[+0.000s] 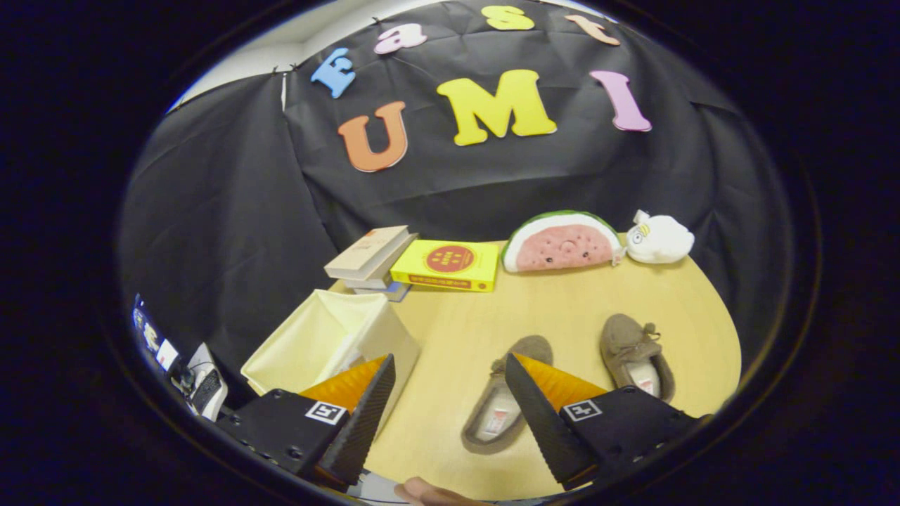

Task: Open the storage box then place both shoes into the box .Put the left shoe in first, then the right shoe, with the right side of both shoes facing outward in a uniform manner.

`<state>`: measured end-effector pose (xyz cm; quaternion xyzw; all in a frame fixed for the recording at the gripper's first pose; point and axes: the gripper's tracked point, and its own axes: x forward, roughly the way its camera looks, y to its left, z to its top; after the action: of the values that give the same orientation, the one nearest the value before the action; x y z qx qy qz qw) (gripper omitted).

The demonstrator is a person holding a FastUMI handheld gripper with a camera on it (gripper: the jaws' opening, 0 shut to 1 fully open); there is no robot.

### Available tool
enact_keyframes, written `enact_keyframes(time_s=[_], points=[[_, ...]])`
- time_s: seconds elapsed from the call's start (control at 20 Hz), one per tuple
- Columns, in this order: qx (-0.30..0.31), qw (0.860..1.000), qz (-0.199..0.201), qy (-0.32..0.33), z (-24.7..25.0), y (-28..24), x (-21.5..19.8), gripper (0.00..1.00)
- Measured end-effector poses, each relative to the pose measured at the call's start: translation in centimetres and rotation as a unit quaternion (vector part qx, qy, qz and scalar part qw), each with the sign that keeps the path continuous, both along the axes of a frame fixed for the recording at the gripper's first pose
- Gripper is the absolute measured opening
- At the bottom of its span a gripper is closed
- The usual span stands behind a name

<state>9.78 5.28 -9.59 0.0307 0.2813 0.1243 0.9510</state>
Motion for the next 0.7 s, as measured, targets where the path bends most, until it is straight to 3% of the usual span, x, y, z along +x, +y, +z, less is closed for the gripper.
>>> enact_keyframes(time_s=[0.35,0.7], points=[[-0.032,0.997,-0.066,0.019,-3.8,-7.2,0.7,0.96],[-0.019,0.990,-0.076,0.119,-12.5,-7.4,1.6,0.95]])
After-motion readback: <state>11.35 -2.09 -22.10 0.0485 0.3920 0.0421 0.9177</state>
